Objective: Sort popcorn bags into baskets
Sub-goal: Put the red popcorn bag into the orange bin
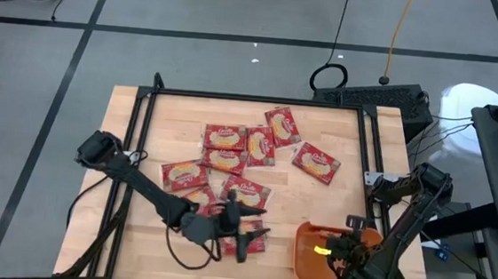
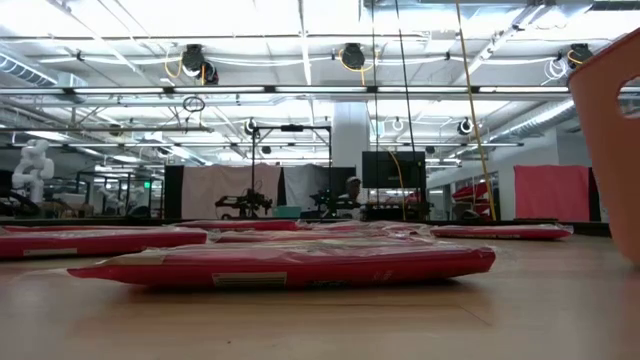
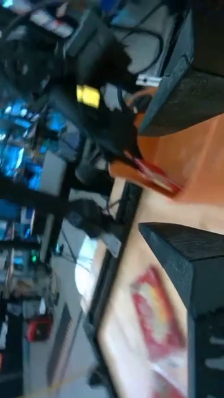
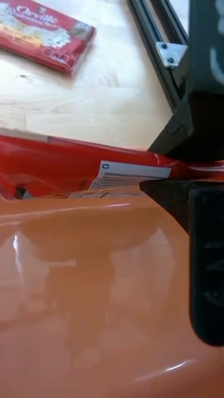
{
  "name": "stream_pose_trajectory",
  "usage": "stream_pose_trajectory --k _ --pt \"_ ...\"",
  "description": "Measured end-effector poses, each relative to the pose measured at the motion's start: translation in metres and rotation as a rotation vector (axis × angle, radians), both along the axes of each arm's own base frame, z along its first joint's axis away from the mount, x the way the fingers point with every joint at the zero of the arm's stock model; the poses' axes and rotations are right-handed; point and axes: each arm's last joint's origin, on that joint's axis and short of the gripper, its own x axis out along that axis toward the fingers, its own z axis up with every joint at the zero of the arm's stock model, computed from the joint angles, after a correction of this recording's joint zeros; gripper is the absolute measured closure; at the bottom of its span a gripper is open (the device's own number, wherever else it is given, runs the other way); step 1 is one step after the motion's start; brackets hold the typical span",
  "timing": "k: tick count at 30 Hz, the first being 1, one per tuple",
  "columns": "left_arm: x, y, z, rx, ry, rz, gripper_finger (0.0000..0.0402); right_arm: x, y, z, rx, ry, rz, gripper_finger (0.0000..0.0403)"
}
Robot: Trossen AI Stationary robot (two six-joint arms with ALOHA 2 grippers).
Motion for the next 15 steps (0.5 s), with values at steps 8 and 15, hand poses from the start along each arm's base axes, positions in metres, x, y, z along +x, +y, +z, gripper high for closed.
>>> stream_pose_trajectory --k 8,15 --pt "0.055 -0.029 -0.003 0.232 0.121 -0.134 0.0163 -0.001 -0.004 -0.009 -0.024 0.015 0.002 0.0392" --pt "0.087 -0.037 -0.038 0.228 0.141 -0.144 0.0163 -0.003 -0.006 -0.019 -0.025 0.017 -0.001 0.0391"
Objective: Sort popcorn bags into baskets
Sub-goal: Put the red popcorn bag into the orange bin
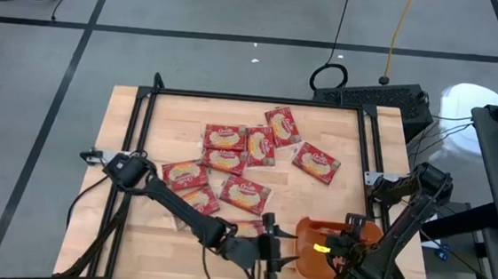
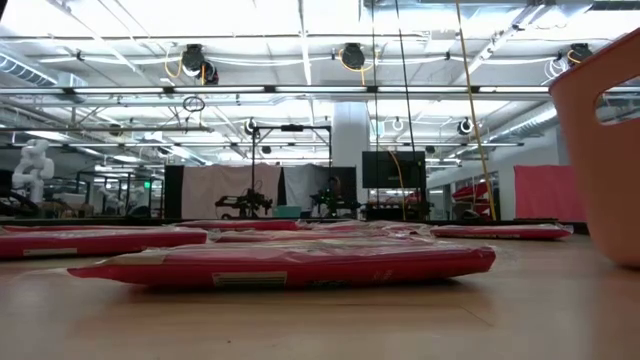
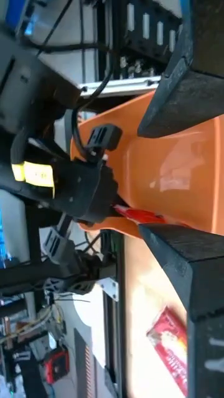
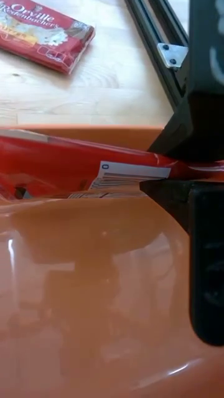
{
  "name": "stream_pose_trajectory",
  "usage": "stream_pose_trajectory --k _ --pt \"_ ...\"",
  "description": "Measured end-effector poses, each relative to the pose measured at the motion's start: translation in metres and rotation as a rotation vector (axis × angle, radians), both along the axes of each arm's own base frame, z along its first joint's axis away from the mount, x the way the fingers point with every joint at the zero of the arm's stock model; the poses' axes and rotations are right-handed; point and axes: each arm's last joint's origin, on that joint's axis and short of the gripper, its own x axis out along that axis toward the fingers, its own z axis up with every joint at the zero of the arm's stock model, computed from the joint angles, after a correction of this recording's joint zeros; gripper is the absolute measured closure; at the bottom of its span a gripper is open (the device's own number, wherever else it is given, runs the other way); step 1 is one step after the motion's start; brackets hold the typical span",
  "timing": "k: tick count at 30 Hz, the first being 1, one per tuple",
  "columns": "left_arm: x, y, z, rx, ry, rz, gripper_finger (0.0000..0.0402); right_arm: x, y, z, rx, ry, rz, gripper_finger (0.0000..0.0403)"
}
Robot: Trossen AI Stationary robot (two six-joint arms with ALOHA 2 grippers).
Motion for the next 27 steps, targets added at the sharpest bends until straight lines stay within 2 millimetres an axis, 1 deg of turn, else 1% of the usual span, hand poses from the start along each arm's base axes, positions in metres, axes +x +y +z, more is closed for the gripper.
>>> stream_pose_trajectory --k 4,6,12,16,21,27 --pt "0.003 0.0 -0.012 -0.03 0.022 0.012 0.0163 0.0 0.001 -0.006 0.029 0.008 0.022 0.0381" --pt "0.003 0.0 -0.013 -0.036 0.027 0.013 0.0163 0.001 0.003 -0.008 0.055 0.007 0.037 0.0369" --pt "0.003 -0.001 -0.012 -0.052 0.022 -0.006 0.0163 0.005 0.009 -0.011 0.126 -0.033 0.065 0.0312" --pt "0.004 0.0 -0.011 -0.054 0.021 -0.009 0.0163 0.007 0.013 -0.009 0.188 -0.051 0.072 0.0269" --pt "0.005 0.001 -0.012 -0.067 0.028 -0.027 0.0163 0.006 0.012 0.0 0.245 -0.072 0.103 0.0223" --pt "0.006 0.003 -0.012 -0.084 0.031 -0.036 0.0163 0.0 0.002 0.025 0.328 -0.14 0.115 0.0192"
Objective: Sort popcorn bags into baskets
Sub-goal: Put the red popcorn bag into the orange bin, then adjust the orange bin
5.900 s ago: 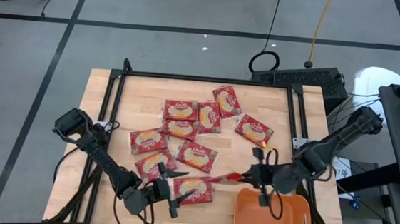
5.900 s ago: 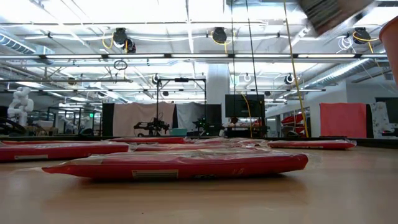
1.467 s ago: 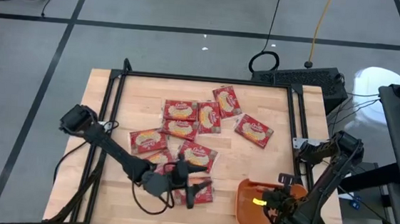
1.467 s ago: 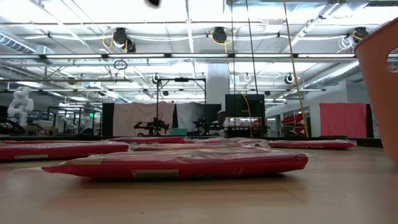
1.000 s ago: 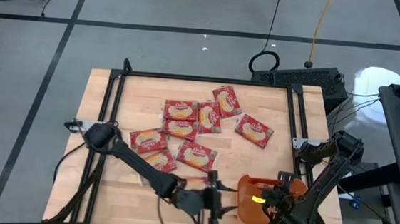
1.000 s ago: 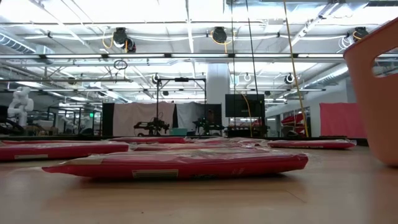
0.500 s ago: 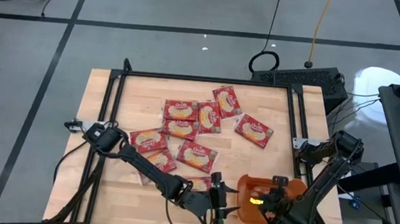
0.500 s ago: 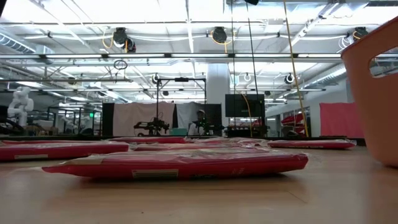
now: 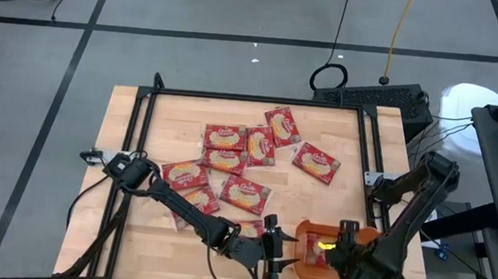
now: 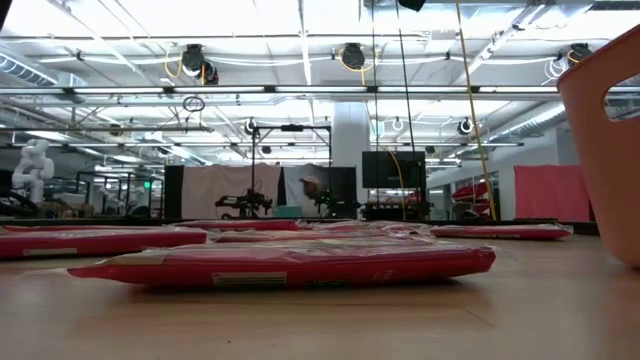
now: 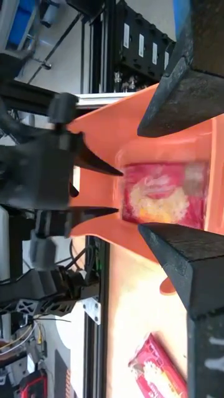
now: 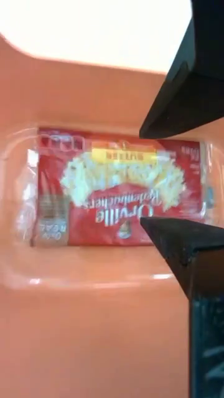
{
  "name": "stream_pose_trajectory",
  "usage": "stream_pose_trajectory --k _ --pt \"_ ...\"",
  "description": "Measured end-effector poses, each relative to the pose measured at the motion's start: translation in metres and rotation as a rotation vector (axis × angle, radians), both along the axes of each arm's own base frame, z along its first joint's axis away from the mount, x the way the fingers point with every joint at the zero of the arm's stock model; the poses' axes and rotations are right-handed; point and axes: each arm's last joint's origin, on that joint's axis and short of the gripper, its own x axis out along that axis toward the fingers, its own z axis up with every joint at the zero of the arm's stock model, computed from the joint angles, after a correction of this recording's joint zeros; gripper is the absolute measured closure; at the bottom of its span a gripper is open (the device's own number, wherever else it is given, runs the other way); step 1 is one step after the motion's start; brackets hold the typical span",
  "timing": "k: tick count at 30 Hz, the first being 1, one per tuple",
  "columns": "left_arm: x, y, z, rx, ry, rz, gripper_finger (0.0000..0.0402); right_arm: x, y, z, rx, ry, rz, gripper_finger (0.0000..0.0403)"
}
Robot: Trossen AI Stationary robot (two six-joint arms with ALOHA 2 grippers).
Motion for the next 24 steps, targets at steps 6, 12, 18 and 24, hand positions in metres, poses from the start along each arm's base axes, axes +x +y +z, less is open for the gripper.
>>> stream_pose_trajectory --k 6,12,18,24 --pt "0.0 0.0 0.0 -0.007 0.0 -0.001 0.0163 -0.006 0.0 0.025 0.182 -0.112 0.017 0.0184" --pt "0.0 0.0 0.0 -0.089 0.0 0.02 0.0163 -0.011 0.005 0.036 0.243 -0.216 0.049 0.0194" --pt "-0.005 -0.002 -0.009 -0.042 0.081 0.057 0.0163 0.003 0.019 0.02 0.133 -0.364 0.054 0.0224" --pt "-0.023 -0.015 -0.018 -0.007 0.155 0.211 0.0163 0.043 0.024 -0.006 0.032 -0.437 0.054 0.0276"
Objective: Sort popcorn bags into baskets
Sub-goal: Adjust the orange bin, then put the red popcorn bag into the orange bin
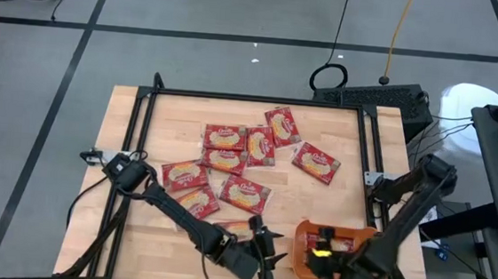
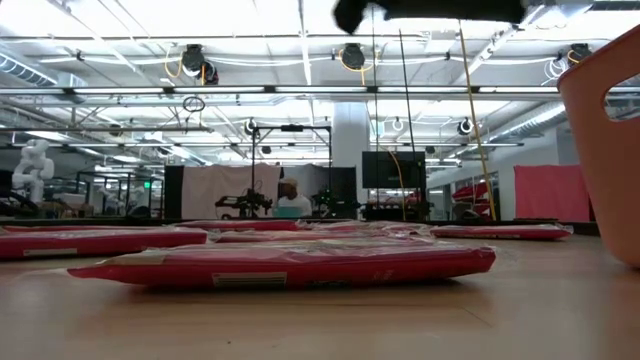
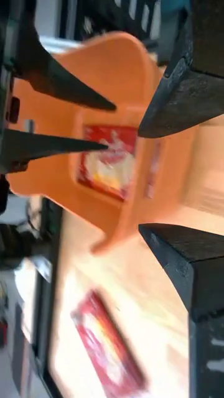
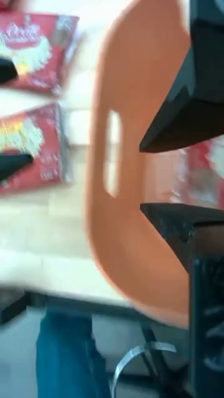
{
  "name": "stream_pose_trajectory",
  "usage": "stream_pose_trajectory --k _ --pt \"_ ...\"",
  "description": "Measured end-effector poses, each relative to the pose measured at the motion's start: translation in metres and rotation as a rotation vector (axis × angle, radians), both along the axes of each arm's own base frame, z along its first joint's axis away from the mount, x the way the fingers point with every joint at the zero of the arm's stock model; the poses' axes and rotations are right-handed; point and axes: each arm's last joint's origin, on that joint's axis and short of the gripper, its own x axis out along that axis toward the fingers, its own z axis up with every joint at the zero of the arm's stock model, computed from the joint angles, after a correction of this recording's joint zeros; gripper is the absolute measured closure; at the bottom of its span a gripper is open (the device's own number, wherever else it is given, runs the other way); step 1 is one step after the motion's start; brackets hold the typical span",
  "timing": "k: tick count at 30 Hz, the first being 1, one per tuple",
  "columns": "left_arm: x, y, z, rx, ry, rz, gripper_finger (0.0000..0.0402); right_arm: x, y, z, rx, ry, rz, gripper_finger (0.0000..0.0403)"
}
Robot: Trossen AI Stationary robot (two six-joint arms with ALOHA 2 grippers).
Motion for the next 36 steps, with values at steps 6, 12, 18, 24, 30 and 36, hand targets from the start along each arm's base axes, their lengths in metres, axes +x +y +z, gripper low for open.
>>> stream_pose_trajectory --k 6,12,18,24,30,36 --pt "-0.021 -0.019 -0.009 -0.021 0.051 0.073 0.0163 0.025 -0.01 -0.012 -0.019 0.049 0.002 0.0316" --pt "-0.031 -0.028 -0.012 -0.032 0.039 0.134 0.0163 0.046 -0.013 -0.013 -0.009 0.002 0.077 0.0336" --pt "-0.031 -0.028 -0.012 -0.045 0.034 0.139 0.0163 0.057 -0.015 -0.009 -0.02 -0.066 0.146 0.0342" --pt "-0.032 -0.026 -0.013 -0.001 0.047 0.145 0.0163 0.048 -0.024 0.003 -0.032 -0.015 0.207 0.0342" --pt "-0.044 -0.01 -0.001 0.081 0.139 0.213 0.0163 0.021 -0.047 0.046 -0.051 -0.066 0.318 0.0342" --pt "-0.051 0.033 0.02 0.138 0.266 0.319 0.0163 -0.006 -0.08 0.066 -0.248 -0.246 0.287 0.0342"
